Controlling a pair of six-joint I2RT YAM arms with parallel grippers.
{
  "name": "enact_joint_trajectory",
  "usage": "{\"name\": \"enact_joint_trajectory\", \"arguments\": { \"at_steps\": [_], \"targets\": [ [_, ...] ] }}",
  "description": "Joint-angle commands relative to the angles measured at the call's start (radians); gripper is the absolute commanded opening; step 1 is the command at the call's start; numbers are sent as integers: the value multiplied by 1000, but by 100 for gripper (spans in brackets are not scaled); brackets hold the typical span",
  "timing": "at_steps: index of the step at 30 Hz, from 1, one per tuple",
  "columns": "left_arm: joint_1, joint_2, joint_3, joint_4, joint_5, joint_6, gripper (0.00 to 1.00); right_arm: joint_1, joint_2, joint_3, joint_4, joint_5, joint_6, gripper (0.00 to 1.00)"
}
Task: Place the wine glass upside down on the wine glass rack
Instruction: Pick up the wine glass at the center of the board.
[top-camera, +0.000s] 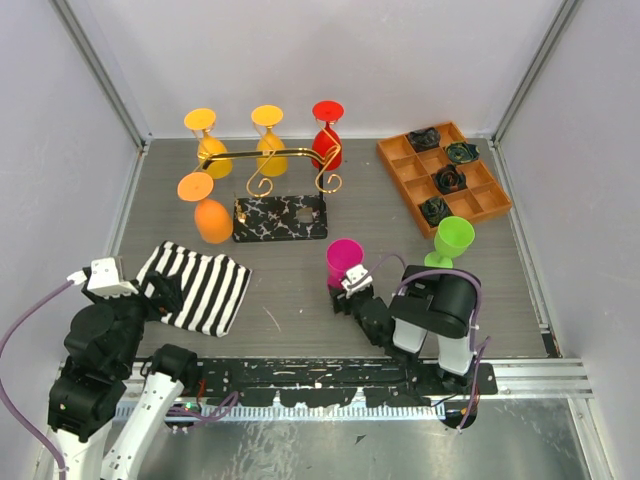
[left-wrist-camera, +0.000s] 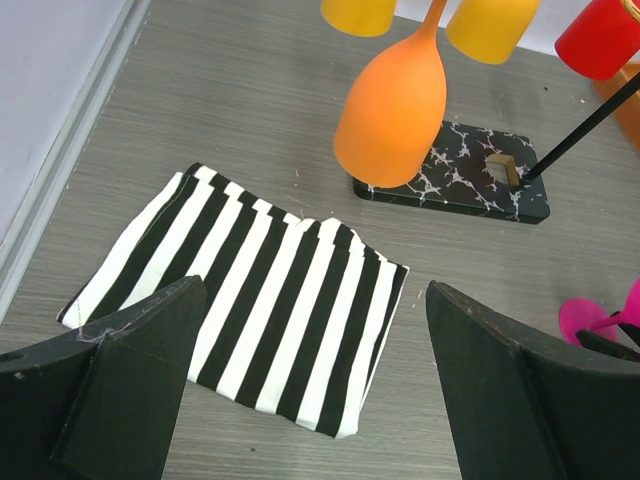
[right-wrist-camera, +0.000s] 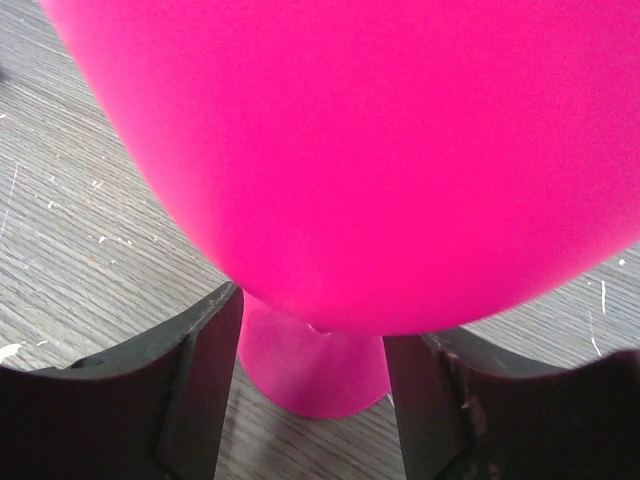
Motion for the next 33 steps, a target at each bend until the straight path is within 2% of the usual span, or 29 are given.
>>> {"name": "enact_joint_trajectory", "arguments": {
  "at_steps": [1, 14, 25, 33],
  "targets": [
    [4, 8, -8, 34, 10, 7, 99, 5, 24, 40, 155, 2, -32, 64],
    [5, 15, -8, 33, 10, 8, 99, -66, 31, 83, 155, -21, -9, 59],
    [5, 18, -8, 33, 9, 7, 99, -107, 51, 110, 155, -70, -10, 49],
    [5, 18, -8, 33, 9, 8, 99, -127, 41, 120, 155, -109, -32, 33]
  ]
}}
